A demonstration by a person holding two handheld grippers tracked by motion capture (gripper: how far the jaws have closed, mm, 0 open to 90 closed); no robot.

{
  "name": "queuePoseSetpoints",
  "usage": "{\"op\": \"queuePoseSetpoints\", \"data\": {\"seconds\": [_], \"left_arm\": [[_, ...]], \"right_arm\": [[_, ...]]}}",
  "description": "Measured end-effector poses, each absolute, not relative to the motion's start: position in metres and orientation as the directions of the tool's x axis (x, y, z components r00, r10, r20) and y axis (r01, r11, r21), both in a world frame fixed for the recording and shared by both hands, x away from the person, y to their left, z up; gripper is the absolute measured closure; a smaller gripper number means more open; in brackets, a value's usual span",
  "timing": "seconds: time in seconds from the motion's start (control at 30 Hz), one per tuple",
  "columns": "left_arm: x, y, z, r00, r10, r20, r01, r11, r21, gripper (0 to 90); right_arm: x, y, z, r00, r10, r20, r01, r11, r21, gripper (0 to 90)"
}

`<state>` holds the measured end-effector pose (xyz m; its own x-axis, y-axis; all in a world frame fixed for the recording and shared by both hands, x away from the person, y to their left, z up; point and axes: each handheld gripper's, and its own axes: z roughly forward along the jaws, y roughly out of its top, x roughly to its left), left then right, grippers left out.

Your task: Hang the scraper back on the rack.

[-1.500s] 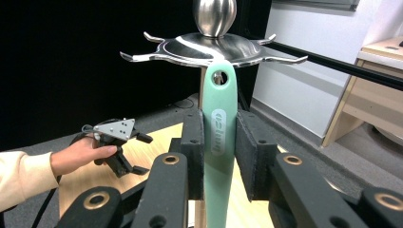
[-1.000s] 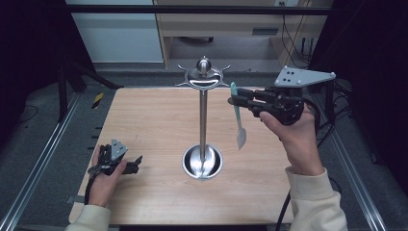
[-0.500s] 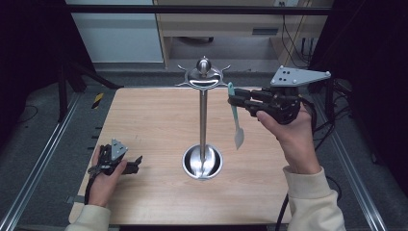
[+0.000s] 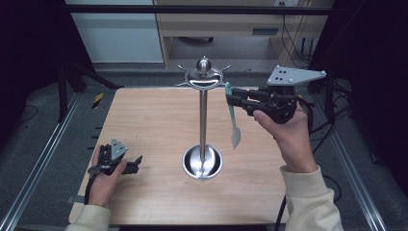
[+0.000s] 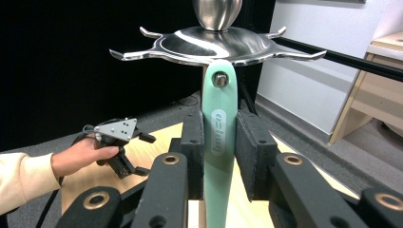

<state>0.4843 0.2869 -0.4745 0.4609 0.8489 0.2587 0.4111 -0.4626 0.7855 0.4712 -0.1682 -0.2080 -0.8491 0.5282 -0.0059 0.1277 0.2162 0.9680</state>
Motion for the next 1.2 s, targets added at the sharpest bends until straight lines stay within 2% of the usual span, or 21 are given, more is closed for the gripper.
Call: {"op": "queuePoseSetpoints", "data": {"seconds": [1.2], "left_arm": [[0.4841,0.2864,-0.4744,0.465,0.846,0.26,0.413,-0.467,0.782,3.3]], "right_arm": [[0.4727,-0.1631,-0.2121,-0.844,0.537,-0.002,0.127,0.205,0.97,74.2]]}}
